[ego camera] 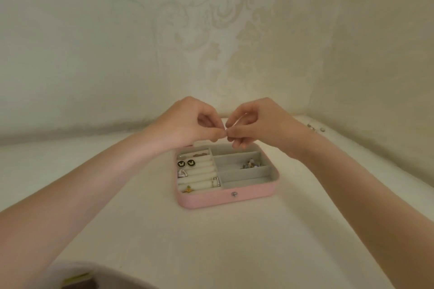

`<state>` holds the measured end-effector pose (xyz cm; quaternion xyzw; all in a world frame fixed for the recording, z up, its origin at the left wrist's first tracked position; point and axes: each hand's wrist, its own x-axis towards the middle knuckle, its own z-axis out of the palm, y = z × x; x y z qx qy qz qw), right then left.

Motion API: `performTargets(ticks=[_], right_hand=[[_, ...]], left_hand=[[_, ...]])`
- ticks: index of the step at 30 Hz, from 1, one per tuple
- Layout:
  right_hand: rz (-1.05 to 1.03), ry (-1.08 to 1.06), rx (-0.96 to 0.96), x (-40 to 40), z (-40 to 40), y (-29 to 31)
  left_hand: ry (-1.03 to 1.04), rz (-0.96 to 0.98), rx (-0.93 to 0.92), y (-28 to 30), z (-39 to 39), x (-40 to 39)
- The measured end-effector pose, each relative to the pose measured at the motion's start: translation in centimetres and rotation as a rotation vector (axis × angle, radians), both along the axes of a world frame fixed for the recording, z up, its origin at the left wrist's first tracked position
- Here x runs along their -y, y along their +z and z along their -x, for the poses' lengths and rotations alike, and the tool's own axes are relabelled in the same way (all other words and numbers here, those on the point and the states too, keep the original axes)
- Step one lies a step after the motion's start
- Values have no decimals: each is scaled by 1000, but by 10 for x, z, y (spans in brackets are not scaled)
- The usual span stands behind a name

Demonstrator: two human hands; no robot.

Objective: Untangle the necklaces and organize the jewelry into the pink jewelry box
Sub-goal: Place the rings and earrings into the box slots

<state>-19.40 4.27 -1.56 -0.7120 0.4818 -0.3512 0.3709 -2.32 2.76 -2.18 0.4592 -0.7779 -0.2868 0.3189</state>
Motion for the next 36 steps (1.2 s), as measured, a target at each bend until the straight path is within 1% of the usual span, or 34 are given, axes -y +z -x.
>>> performTargets(ticks=[2,4,8,13,17,20,23,28,34,36], right_hand=[[-38,7,74,-3,-11,-3],[-62,45,95,-4,-19,-7],[-129,139,132,-3,-26,-11],[-208,195,186,-2,-28,-10],[-168,130,171,-2,-31,-12],[-122,71,63,0,-33,-13],[-74,79,-75,1,-32,-12],[-99,105,-331,7,-29,-10],[-76,136,-479,19,-40,-13],[-55,127,-523,22,-44,-12]], left_hand=[[-1,-93,-47,-3,-13,-6],[-20,-183,-83,-6,-22,-11],[-10,-274,-97,-10,-35,-15],[15,-292,-136,-11,-40,-19],[2,-280,-131,-11,-44,-20],[7,-224,-78,-9,-48,-20],[37,-150,-7,-9,-55,-17],[9,-49,74,-13,-55,-14],[-14,18,258,-22,-46,-10],[4,42,281,-24,-43,-9]])
